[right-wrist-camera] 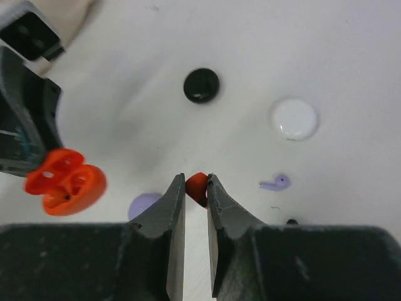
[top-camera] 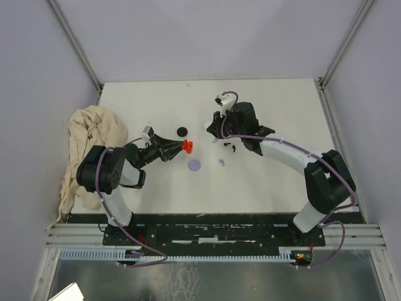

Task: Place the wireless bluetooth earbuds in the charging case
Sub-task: Pick up the earbud from the center of the board, then place the earbud in the charging case.

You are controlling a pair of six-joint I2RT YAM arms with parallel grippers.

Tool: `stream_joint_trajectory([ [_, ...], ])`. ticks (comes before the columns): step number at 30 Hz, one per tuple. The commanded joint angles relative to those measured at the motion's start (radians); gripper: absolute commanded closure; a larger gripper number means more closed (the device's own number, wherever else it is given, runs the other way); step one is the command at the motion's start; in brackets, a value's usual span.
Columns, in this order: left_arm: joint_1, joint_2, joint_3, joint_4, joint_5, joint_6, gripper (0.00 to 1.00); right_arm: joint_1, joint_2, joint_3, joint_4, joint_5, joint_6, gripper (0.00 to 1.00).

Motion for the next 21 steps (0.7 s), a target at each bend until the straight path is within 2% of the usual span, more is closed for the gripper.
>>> stream_joint_trajectory([
  [1,-0.026,-0.004,0.021,0.135,-0.023,0.037,0.97,-0.002,-0.102,-0.120,0.425,-0.073,0.247,0.98],
  [5,-0.057,0.005,0.032,0.134,-0.043,0.037,0.97,0.006,-0.124,-0.207,0.633,-0.099,0.350,0.98],
  [7,-0.072,0.011,0.038,0.135,-0.053,0.037,0.97,0.024,-0.130,-0.237,0.685,-0.085,0.362,0.98],
  [21,-0.107,0.026,0.063,0.159,-0.081,0.037,0.97,0.175,-0.173,-0.269,0.598,0.040,0.195,0.98],
])
